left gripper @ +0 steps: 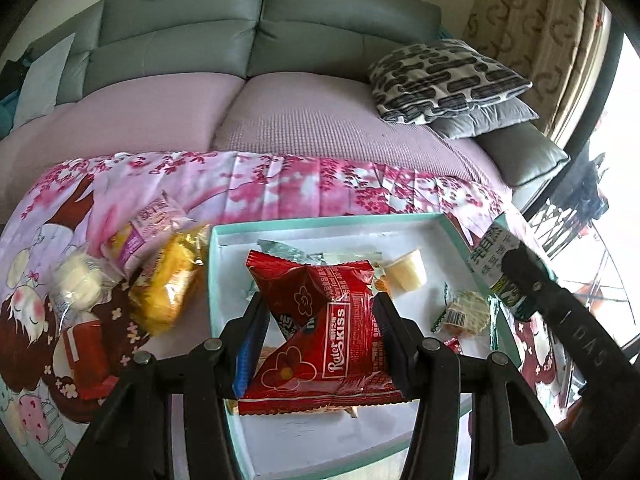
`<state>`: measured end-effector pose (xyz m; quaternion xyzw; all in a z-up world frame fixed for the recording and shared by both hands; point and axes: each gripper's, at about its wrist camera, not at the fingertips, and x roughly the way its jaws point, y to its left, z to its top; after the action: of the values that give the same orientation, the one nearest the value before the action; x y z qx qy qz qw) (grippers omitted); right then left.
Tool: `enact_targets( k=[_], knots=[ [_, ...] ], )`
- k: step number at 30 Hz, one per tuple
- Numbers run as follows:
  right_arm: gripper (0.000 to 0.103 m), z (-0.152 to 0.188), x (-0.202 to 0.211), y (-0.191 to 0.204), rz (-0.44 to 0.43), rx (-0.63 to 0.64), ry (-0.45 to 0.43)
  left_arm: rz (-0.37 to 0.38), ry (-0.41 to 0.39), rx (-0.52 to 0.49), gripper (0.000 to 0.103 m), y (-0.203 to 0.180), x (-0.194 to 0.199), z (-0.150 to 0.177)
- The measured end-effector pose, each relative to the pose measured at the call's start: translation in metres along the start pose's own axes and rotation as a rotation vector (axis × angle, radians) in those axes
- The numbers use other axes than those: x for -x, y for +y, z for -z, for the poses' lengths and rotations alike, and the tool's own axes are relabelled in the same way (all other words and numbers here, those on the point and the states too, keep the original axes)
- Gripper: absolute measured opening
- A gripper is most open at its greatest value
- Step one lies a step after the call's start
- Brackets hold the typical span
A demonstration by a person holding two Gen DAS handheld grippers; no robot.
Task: Organize snacks
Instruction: 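Carry the green pack and red packet over the teal-rimmed tray with both tools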
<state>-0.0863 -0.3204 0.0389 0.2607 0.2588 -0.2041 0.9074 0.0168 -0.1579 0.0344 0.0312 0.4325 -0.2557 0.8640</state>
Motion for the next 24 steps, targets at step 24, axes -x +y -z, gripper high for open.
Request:
enact_targets(
  k=[24],
  knots=[
    [0.027, 0.003, -0.021, -0.024, 0.027, -0.022, 0.07, 0.032, 0.012, -0.106, 0.055, -0.034, -0.023, 0.01]
  ],
)
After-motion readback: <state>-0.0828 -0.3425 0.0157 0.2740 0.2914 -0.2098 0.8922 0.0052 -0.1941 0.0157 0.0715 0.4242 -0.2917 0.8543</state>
